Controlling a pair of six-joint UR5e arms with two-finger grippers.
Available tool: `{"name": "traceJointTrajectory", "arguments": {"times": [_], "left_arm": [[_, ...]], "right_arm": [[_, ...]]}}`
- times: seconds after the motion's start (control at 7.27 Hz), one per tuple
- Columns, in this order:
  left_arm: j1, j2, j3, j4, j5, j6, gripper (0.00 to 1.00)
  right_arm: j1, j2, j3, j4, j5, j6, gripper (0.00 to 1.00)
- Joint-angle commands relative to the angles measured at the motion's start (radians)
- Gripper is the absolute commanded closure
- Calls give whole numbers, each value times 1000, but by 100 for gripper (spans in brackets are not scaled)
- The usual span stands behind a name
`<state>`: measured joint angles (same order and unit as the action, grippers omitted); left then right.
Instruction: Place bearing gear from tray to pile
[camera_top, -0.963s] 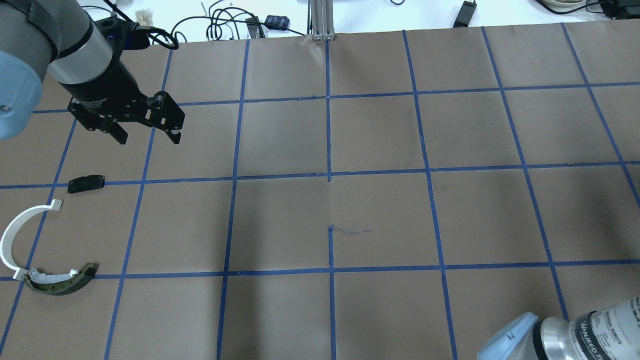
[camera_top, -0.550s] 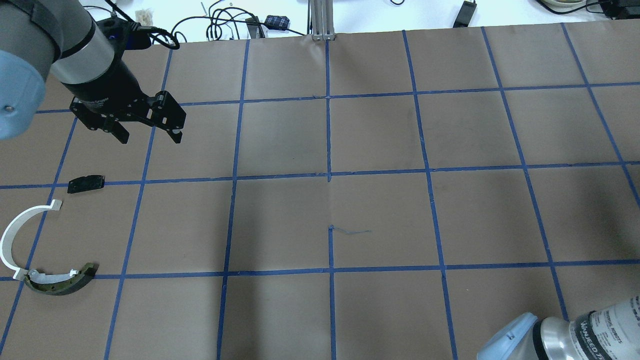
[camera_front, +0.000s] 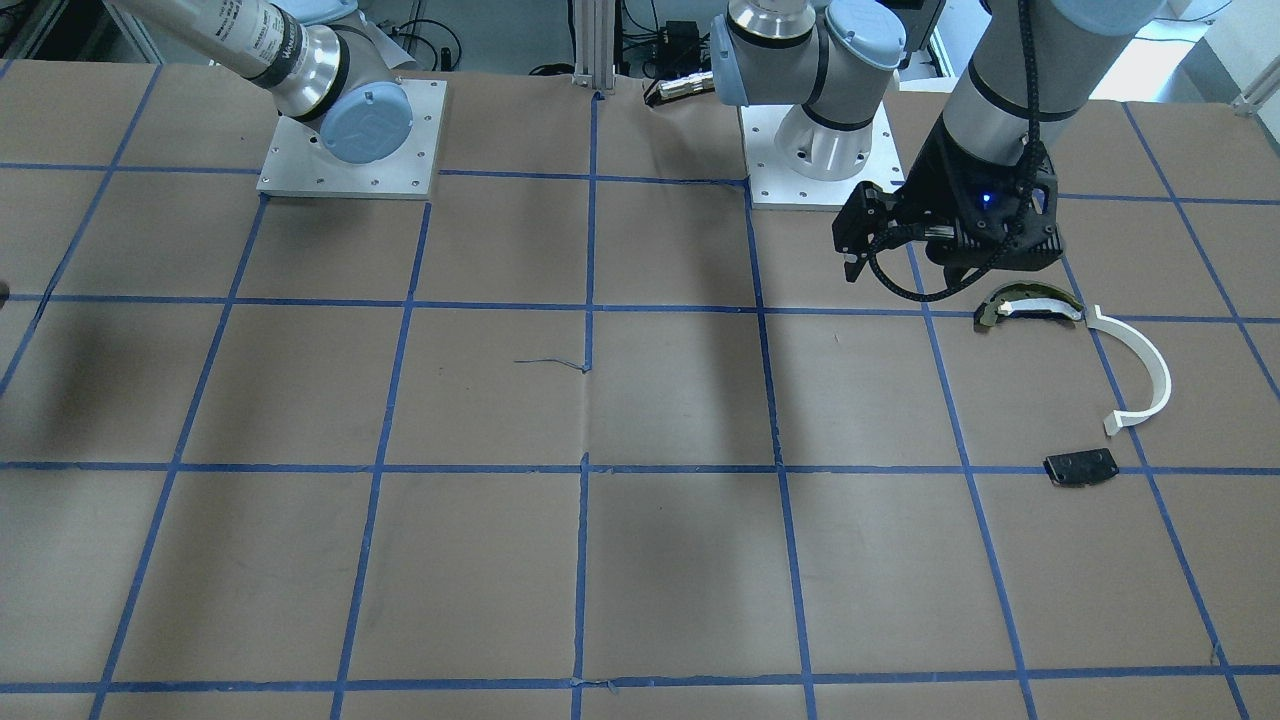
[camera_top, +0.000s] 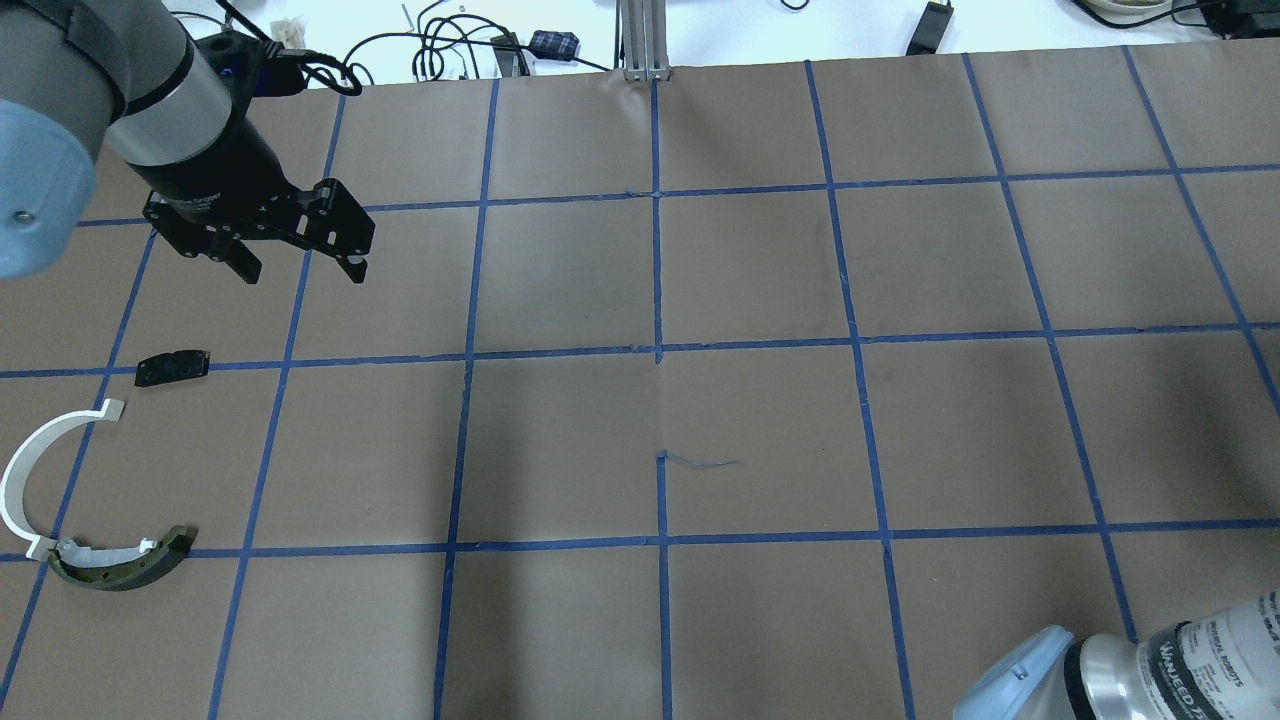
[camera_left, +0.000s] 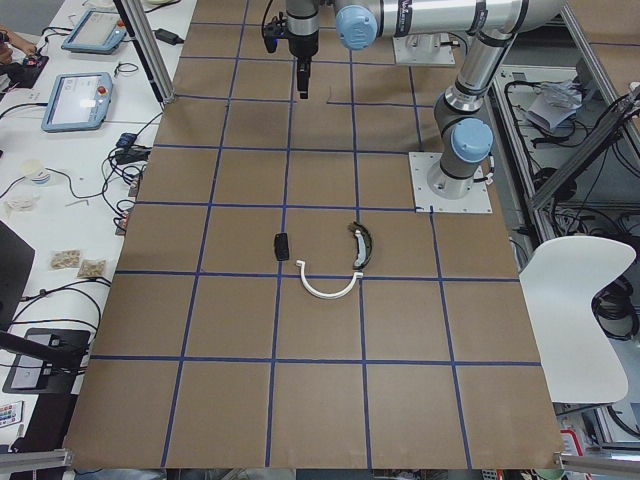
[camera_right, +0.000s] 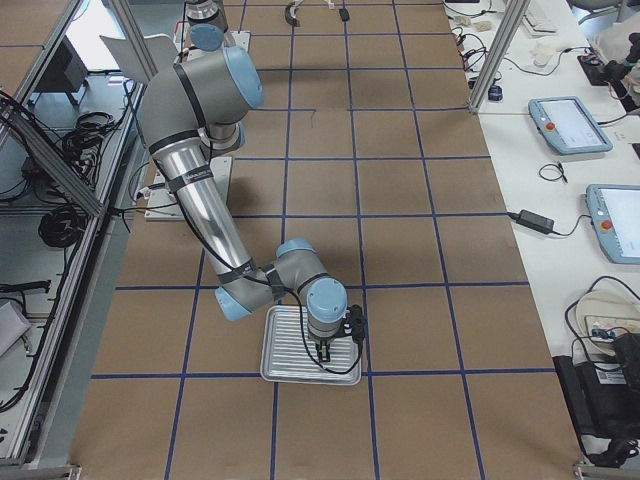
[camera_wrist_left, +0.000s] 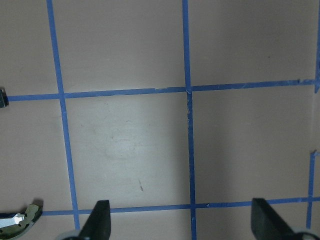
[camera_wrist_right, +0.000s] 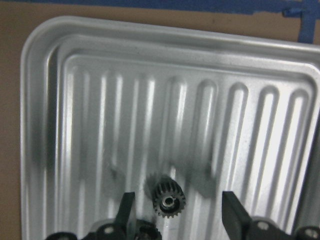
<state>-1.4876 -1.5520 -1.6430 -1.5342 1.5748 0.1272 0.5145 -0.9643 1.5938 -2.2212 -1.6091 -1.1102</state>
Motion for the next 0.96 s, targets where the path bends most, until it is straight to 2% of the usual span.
{"name": "traceJointTrajectory", "arguments": {"times": [0.0,0.41,0.55,0.69,0.83], "left_arm": [[0,-2,2,2,1,0,0],[4,-3,9,6,-1,0,0],[7,-5,9,12,-1,0,0],[10,-5,9,16,-1,2,0],[12,-5,9,34,-1,2,0]], "right_arm": [[1,-1,0,0,-2,7,35],[21,9,0,2,-12,15,40],[22,9,-1,3,-12,13,48],[22,9,-1,3,-12,7,62],[22,7,-1,6,-17,7,85]]}}
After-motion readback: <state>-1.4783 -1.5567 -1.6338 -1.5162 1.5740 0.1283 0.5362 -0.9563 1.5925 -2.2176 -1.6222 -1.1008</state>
